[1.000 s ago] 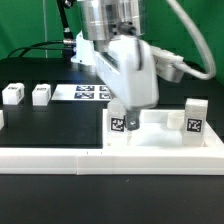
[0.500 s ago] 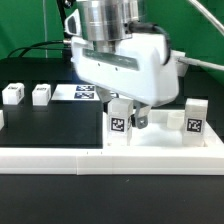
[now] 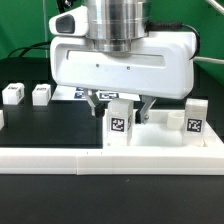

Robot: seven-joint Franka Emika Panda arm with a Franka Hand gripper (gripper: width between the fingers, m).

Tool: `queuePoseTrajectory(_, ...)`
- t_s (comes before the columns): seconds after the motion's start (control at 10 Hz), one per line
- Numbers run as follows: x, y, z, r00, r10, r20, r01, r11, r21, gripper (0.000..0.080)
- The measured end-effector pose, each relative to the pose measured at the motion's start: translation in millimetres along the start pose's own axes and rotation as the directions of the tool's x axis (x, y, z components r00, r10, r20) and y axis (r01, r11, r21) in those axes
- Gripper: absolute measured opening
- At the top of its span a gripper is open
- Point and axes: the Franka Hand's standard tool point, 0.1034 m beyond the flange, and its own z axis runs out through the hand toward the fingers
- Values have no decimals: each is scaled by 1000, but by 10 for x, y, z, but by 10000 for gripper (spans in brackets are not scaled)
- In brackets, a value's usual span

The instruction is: Assemble square table

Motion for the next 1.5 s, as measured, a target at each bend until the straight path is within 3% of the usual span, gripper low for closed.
queuePoseTrajectory(0.2, -1, -1, 2, 993, 117, 0, -117, 993, 0, 285)
queuePoseTrajectory(0.7, 9, 7, 2, 884, 467, -1, -467, 884, 1, 287)
queuePoseTrajectory(0.8, 24, 28, -1, 785, 619, 4, -619, 785, 0, 287)
queuePoseTrajectory(1.0, 40, 91, -7, 541, 837, 75, -840, 541, 22, 287)
queuePoseTrajectory(1.5, 20, 47, -3, 302, 950, 78, -953, 302, 3, 288)
